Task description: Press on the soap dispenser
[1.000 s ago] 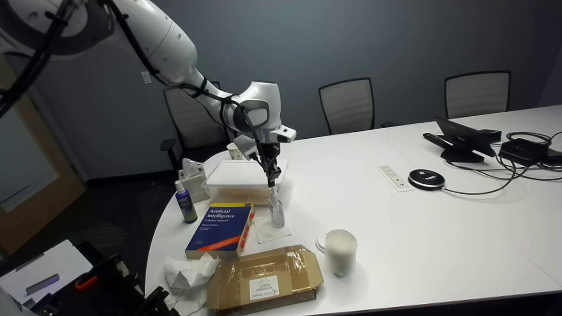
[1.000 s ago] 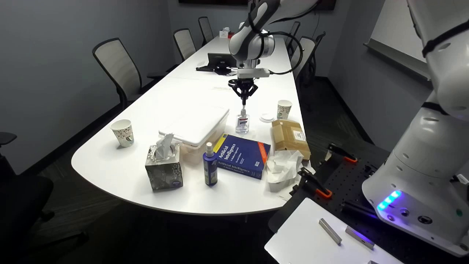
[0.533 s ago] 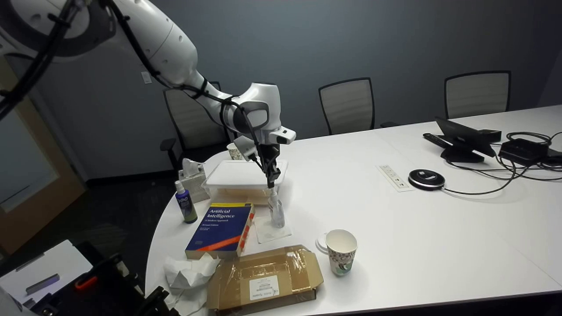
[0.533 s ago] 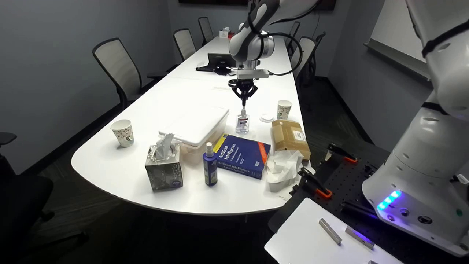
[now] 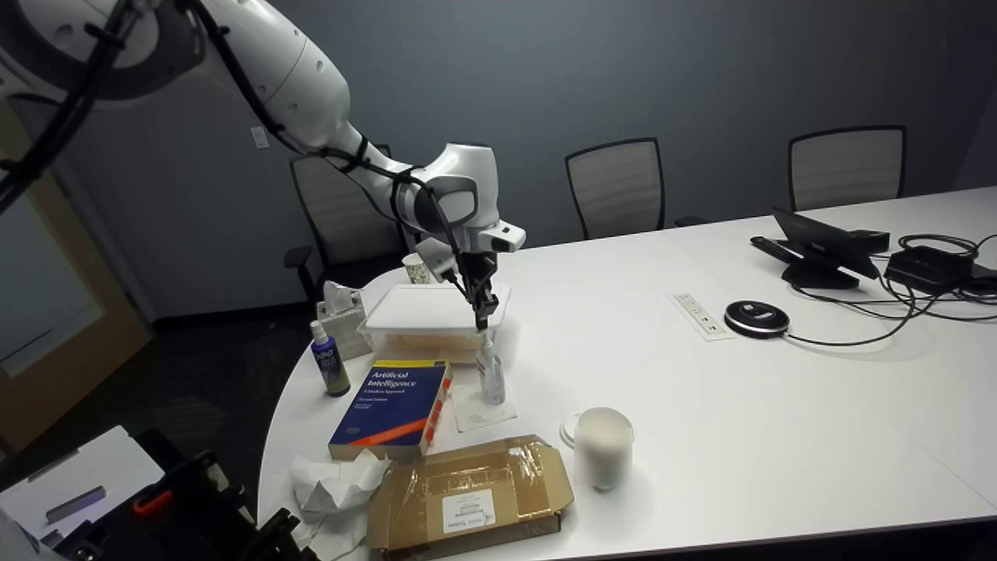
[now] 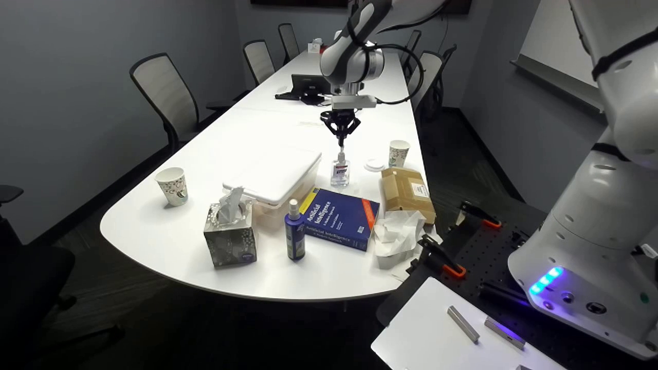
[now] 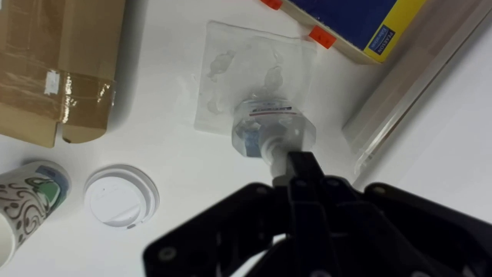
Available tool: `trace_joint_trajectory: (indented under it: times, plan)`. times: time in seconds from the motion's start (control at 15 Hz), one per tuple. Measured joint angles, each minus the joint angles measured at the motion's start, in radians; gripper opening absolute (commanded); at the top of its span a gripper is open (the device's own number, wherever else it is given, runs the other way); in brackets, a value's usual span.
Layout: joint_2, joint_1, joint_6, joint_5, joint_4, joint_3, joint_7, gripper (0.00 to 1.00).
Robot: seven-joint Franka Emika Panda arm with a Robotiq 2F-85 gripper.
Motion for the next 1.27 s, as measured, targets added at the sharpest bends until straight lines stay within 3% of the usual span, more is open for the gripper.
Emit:
trace_joint_trajectory:
  times: [0.2,0.27,0.33,0.47,1.0,1.27]
  plan:
    - [-0.023,0.000,-0.010,0.000,0.004,0.000,0.007,0.00]
    - [-0.035,0.000,-0.018,0.000,0.004,0.000,0.013,0.26]
    - [-0.048,0.000,-0.028,0.000,0.004,0.000,0.014,0.27]
    - [-0.081,0.001,-0.062,0.000,0.004,0.000,0.015,0.40]
    - [-0.234,0.029,-0.226,-0.001,-0.025,0.002,0.017,0.99]
    - [-0.264,0.043,-0.246,-0.002,-0.049,0.004,0.017,1.00]
